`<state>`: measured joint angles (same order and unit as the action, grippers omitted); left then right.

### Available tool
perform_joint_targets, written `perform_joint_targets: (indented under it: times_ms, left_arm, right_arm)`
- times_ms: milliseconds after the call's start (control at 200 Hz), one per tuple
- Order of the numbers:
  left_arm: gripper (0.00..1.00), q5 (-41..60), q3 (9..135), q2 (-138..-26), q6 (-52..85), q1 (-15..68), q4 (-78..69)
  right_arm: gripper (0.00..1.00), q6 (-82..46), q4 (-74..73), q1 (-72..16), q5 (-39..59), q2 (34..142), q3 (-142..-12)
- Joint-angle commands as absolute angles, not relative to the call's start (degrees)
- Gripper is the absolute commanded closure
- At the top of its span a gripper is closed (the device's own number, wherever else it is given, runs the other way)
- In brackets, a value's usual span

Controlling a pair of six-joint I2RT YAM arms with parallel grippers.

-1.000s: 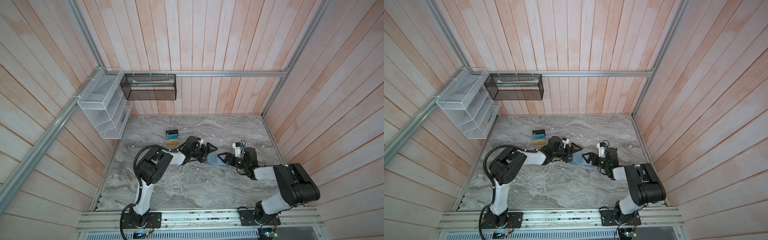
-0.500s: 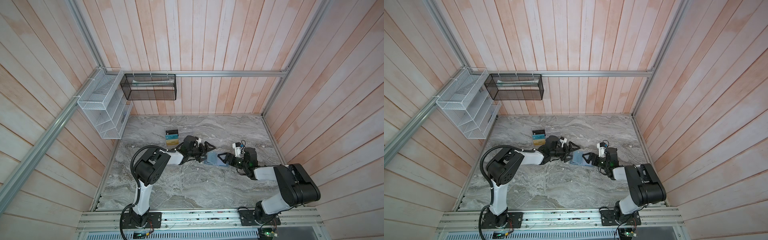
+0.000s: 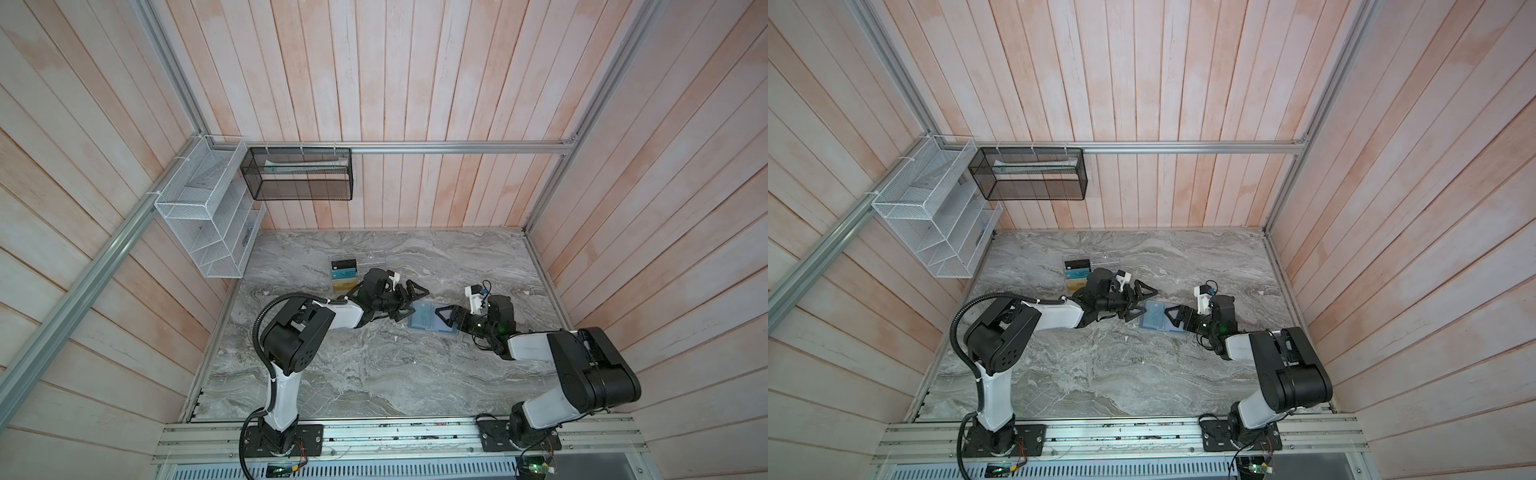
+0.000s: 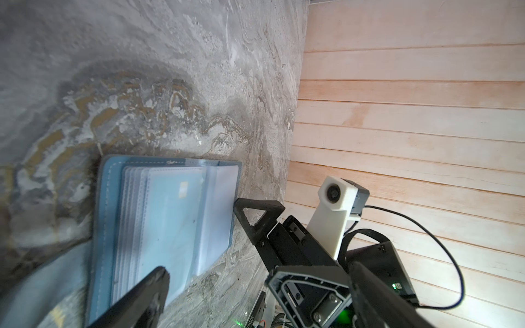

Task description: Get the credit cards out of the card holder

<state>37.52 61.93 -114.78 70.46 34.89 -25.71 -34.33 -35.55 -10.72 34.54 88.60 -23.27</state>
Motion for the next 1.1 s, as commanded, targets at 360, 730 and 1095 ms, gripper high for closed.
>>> perform_joint_targets:
  times_ms: [360, 730, 1095]
  left_arm:
    - [0.0, 36.38, 62.58, -118.09, 66.62, 34.87, -23.23]
    - [0.0, 36.56, 63.59, -119.24, 66.76, 35.68, -23.42]
    - [0.0, 37.66, 64.25, -119.0, 69.33, 36.33, -25.85]
  right_arm:
    - [0.02, -33.73, -33.31, -10.47, 34.32, 88.86, -22.3]
    - [0.02, -33.49, -33.13, -10.46, 34.29, 88.91, -22.36]
    - [0.02, -33.75, -33.64, -10.51, 34.27, 88.99, -22.15]
